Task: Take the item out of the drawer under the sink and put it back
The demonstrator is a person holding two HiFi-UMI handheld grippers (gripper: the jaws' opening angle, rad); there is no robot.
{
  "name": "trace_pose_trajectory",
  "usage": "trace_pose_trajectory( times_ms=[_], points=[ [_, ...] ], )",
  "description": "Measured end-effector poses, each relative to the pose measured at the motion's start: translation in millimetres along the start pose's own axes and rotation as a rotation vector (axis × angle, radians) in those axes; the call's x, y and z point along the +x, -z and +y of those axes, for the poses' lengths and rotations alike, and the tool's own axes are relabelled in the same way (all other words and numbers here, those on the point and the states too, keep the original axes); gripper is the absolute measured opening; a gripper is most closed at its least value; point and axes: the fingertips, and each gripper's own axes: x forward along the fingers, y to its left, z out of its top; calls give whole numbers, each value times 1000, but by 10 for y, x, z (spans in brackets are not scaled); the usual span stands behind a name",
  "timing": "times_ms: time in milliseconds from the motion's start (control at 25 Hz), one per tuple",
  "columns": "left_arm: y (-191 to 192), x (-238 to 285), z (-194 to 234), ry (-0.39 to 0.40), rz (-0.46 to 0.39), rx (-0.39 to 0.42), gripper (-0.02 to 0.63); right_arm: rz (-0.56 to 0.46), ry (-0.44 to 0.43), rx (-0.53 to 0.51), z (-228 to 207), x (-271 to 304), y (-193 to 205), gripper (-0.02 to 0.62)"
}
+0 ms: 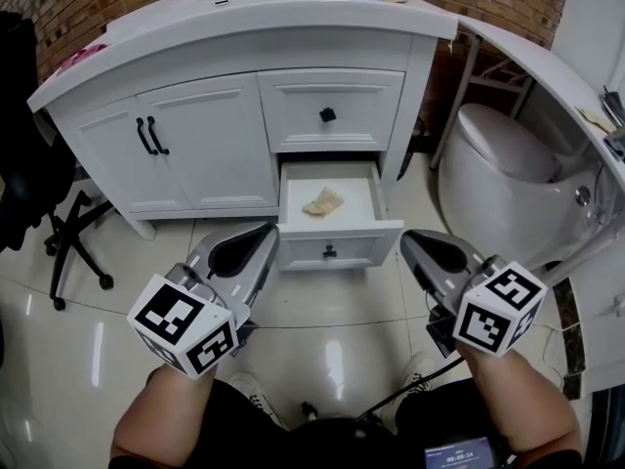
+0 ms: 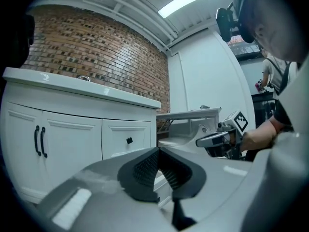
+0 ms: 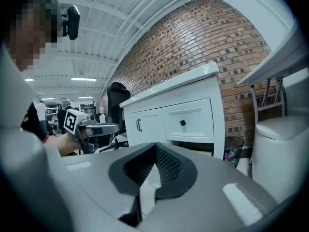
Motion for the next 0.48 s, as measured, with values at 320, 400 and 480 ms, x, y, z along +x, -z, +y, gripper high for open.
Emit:
trace_pose_trajectory(
  times_ms=[320,400,480],
  points=[
    [-27,-189,-218,-21,6,27,6,-23,-8,-5,177,-263,-17,3],
    [-9,-211,-223,-38,12,48,6,-23,-5,-4,189,-296,-4,2],
    [30,-216,-203,-53,22,57,6,-15,4,-5,185,-307,26,3]
  ],
)
